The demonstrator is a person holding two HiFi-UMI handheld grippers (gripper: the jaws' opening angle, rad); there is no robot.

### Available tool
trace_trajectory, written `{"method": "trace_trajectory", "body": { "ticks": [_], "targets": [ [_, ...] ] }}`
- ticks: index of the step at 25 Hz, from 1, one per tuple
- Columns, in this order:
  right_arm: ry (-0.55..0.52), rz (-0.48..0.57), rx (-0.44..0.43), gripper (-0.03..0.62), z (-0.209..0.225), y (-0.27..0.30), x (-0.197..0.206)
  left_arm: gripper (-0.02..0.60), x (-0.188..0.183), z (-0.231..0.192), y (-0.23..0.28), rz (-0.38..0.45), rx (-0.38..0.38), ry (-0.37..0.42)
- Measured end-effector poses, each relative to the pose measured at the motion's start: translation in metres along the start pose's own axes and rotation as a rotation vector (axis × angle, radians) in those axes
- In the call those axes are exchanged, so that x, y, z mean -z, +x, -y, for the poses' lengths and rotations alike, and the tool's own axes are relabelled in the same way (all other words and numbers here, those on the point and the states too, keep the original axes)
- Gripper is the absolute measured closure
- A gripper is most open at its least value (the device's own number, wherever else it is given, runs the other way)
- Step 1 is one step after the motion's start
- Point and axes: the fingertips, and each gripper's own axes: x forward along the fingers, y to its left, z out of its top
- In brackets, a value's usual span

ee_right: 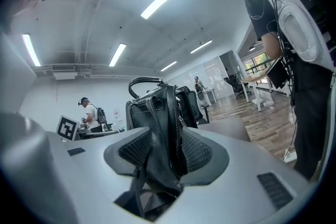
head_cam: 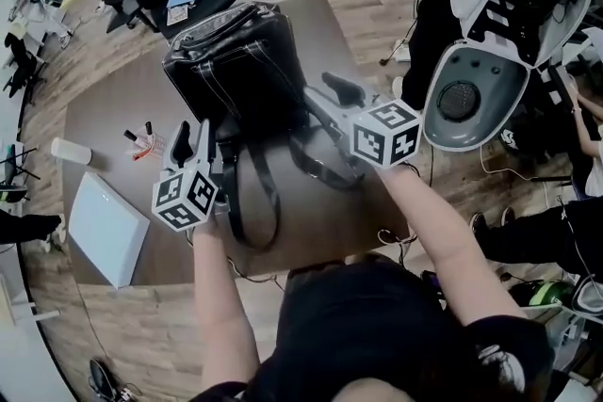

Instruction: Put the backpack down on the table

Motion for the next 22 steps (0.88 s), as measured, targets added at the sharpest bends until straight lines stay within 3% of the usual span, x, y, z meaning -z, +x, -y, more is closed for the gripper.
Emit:
{"method": "trace_trajectory", "body": {
  "ticks": [9, 16, 22],
  "targets": [
    [0.001, 0.023, 0.013, 0.430, -0.010, -0.044, -0.012, 0.470, -0.027, 0.050, -0.049, 0.109, 0.040, -0.037],
    [-0.023, 0.045, 0.023, 0.510, -0.016, -0.070, -0.023, 0.518, -0.039, 0.082, -0.074, 0.148, 0.073, -0.042],
    [-0.011, 0.046, 0.049, 0.554, -0.014, -0.084, -0.019, 0.531, -0.030, 0.092, -0.089, 0.126, 0.048, -0.018]
  ]
}}
